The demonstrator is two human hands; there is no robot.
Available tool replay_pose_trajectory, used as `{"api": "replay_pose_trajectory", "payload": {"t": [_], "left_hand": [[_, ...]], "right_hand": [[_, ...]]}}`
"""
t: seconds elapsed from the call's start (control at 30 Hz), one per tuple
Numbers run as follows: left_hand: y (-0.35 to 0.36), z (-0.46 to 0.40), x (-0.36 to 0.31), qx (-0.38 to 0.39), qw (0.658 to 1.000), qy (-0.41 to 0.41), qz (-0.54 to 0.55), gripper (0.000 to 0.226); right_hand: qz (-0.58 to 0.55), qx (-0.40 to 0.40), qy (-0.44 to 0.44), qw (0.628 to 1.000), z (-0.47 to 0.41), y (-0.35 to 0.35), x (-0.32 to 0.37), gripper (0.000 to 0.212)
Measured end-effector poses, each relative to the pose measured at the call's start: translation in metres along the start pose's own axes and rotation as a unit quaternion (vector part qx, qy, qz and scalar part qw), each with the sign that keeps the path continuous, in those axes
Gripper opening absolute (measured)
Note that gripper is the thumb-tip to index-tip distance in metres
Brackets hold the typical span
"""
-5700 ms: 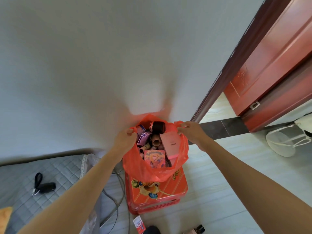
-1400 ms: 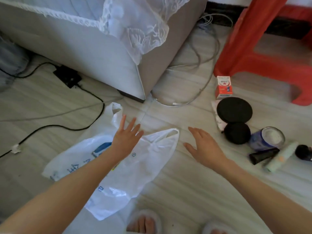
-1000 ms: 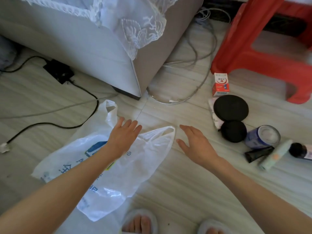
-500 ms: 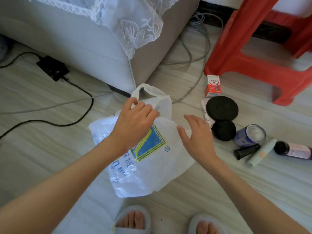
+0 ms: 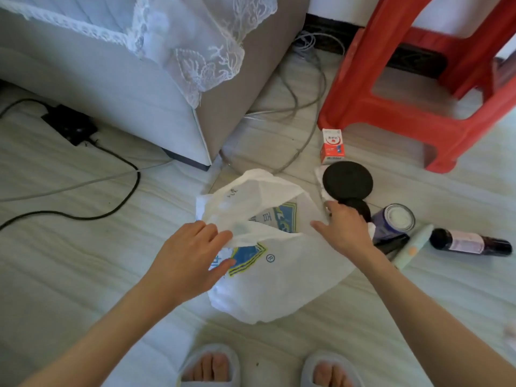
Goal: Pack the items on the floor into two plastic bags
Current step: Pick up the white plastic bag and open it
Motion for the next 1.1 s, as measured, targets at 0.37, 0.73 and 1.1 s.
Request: {"api": "replay_pose_trajectory", "payload": {"t": [0.37, 0.73, 1.1], "left_hand": [[-0.013, -0.013, 0.017, -0.004, 0.988, -0.127, -0.085, 0.031], [-0.073, -0.096, -0.021, -0.138, 0.987, -0.072, -0.046, 0.096], [-0.136, -0.098, -0.045, -0.196, 0.980, 0.022, 0.020, 0.034]], "right_hand": [[-0.207, 0.032, -0.008, 0.978, 0.019, 0.044, 0.011, 0.022], [-0.194, -0.246, -0.342, 0.886, 0.076, -0.096, 0.081, 0.023], [-0.116, -0.266, -0.413, 0.863, 0.119, -0.161, 0.081, 0.029]]}}
Point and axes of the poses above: each hand's wrist, its own z-axis away from the middle knuckle, its own y-axis out of the palm, x = y × z, the point moved 8 cm from there along -z, towards the middle knuckle, and after that the axes turned 1 degree about -x, right-handed, at the moved point
